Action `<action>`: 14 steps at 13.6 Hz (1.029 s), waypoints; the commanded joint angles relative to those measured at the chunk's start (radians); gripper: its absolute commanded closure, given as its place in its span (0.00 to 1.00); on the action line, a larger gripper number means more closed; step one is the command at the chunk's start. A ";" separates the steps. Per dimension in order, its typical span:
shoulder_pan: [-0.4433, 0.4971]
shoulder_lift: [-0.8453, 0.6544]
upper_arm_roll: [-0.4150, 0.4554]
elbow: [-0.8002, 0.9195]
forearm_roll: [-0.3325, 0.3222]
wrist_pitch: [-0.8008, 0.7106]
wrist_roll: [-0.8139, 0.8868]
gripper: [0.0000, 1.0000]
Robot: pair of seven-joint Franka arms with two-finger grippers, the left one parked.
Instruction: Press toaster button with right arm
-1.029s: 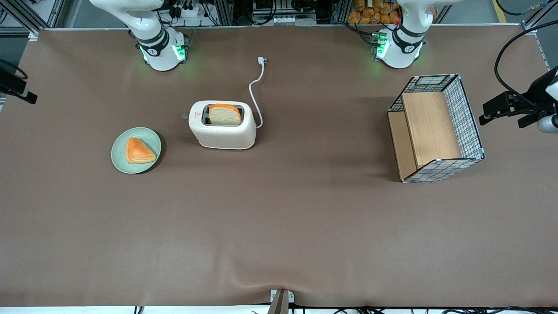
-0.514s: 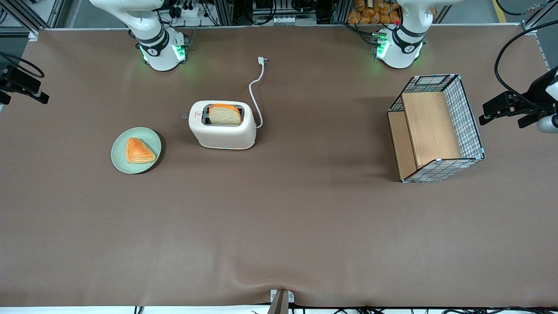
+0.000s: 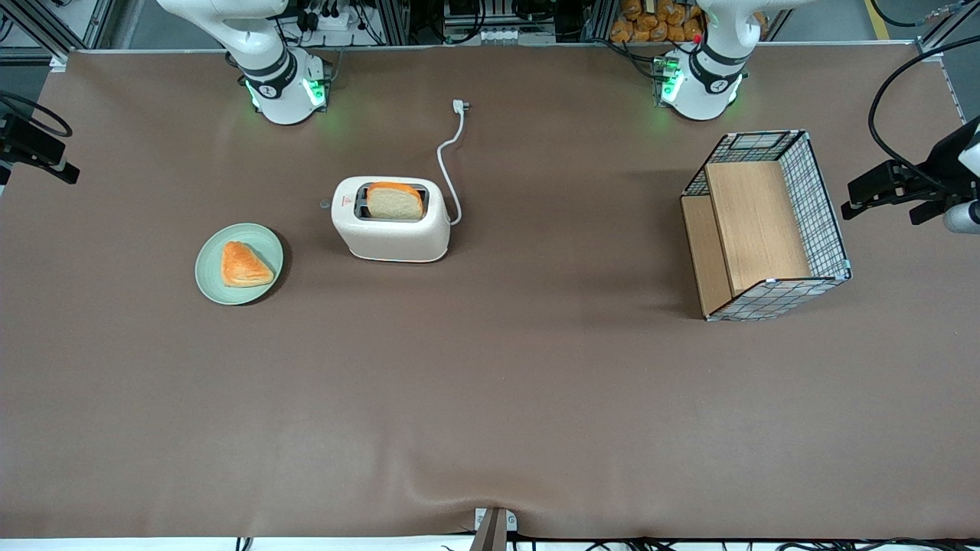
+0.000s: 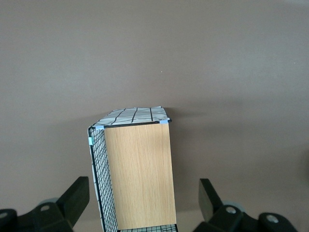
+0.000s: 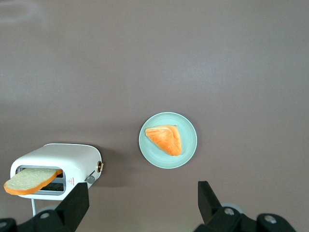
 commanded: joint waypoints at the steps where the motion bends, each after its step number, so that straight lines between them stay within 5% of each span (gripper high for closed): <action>1: -0.011 0.014 0.016 0.029 -0.032 -0.017 0.000 0.00; 6: -0.011 0.014 0.038 0.024 -0.091 -0.020 -0.002 0.00; 14: -0.014 0.014 0.040 0.023 -0.079 -0.024 0.003 0.00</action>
